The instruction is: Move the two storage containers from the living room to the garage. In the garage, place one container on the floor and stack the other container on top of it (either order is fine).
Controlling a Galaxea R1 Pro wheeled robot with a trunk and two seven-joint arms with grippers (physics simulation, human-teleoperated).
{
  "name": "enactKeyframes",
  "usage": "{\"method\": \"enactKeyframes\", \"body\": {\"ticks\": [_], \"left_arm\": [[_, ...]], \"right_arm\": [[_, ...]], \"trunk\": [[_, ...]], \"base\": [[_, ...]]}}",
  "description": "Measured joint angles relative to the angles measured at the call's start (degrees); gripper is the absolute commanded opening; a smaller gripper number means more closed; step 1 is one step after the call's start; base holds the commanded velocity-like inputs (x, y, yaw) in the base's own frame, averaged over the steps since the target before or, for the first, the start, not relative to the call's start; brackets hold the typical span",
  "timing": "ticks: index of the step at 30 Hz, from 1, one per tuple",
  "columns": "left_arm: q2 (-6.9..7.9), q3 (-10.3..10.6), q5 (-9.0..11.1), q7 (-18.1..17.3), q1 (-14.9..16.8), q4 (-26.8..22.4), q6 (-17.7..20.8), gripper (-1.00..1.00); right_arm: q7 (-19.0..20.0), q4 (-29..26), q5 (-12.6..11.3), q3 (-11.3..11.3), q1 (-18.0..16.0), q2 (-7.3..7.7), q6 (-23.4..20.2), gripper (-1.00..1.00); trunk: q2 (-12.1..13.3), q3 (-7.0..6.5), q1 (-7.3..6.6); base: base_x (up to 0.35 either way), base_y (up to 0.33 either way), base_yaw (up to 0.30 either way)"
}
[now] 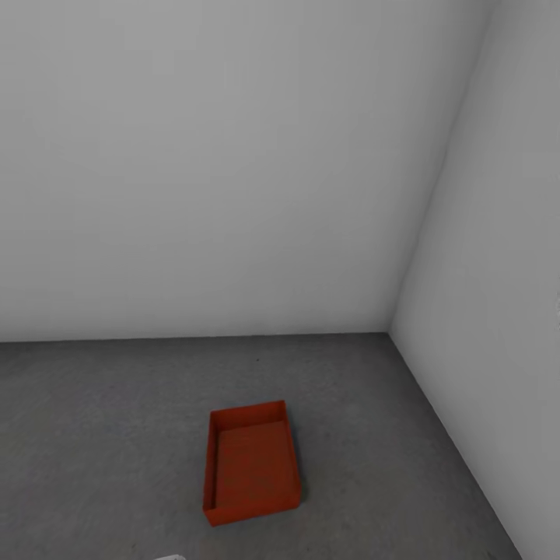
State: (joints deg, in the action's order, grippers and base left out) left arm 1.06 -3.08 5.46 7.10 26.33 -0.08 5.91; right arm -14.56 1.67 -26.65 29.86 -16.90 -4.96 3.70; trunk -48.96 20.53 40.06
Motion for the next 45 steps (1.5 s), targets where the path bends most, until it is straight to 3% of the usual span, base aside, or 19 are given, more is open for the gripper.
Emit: {"method": "enactKeyframes", "body": {"ticks": [20, 37, 45], "left_arm": [[0.00, 0.00, 0.00, 0.00, 0.00, 0.00, 0.00, 1.00], [-0.10, 0.00, 0.00, 0.07, -0.04, 0.02, 0.02, 1.00], [-0.25, -0.01, -0.17, -0.51, -5.48, 0.01, -0.81, 1.00]], "right_arm": [[0.00, 0.00, 0.00, 0.00, 0.00, 0.00, 0.00, 1.00], [0.17, 0.00, 0.04, -0.06, 0.00, 0.18, 0.11, 1.00], [0.26, 0.00, 0.31, -0.02, 1.45, 0.17, 0.52, 1.00]], "trunk": [[8.03, -5.42, -4.40], [8.05, -5.65, -4.40], [8.05, -5.65, -4.40]], "base": [[0.000, 0.000, 0.000], [0.000, 0.000, 0.000], [0.000, 0.000, 0.000]]}}
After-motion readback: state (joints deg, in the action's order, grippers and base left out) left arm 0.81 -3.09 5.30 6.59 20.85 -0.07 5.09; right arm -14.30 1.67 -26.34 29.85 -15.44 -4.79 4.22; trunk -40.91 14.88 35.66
